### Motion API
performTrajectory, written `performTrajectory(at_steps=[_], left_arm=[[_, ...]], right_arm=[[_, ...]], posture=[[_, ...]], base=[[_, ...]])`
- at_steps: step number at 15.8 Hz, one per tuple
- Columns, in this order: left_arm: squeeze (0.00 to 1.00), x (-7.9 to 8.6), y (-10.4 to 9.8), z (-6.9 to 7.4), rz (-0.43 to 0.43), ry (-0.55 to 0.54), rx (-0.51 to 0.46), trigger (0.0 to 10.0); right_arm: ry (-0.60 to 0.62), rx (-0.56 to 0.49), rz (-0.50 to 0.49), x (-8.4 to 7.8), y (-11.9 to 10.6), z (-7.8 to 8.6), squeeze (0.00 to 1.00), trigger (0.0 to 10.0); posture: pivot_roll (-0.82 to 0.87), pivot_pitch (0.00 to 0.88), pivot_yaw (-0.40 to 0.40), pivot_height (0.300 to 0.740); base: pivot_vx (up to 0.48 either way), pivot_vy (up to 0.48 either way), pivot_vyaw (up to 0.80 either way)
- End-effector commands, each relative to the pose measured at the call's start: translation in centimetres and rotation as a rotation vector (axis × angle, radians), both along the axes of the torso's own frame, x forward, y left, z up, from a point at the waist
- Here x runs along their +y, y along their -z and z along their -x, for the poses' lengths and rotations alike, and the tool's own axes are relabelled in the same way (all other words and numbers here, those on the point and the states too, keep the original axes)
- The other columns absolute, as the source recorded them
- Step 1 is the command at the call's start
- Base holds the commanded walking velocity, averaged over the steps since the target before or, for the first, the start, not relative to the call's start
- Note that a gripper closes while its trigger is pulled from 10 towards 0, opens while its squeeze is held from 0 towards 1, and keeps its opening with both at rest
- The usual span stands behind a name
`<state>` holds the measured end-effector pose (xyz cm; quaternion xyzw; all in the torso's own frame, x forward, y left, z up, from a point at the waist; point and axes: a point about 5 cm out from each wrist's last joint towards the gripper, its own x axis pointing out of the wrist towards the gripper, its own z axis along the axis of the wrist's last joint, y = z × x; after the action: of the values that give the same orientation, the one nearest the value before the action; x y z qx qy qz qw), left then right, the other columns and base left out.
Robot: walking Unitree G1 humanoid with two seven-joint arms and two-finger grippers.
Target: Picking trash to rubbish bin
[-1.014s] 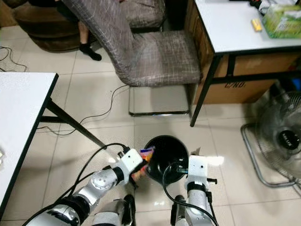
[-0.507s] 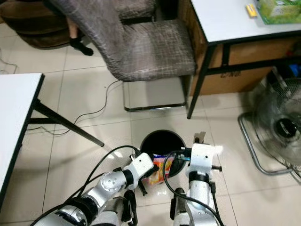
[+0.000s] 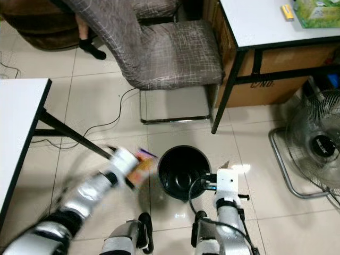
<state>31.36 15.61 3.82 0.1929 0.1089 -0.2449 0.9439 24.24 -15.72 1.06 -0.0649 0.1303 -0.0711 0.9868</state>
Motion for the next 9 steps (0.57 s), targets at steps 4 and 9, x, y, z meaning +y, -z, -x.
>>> performTrajectory(at_steps=[4, 9], left_arm=[[0.00, 0.9, -0.7, 0.3, 0.043, -0.018, -0.034, 10.0], [0.00, 2.2, -1.4, 1.2, 0.048, -0.010, -0.050, 10.0]], right_arm=[[0.014, 0.047, -0.012, -1.4, 1.1, -0.3, 0.00, 10.0], [0.022, 0.041, -0.031, -2.5, 1.1, -1.8, 0.00, 10.0]], posture=[[0.22, 0.342, 0.055, 0.740], [0.30, 0.386, 0.078, 0.740]], base=[[0.000, 0.000, 0.00], [0.000, 0.000, 0.00]])
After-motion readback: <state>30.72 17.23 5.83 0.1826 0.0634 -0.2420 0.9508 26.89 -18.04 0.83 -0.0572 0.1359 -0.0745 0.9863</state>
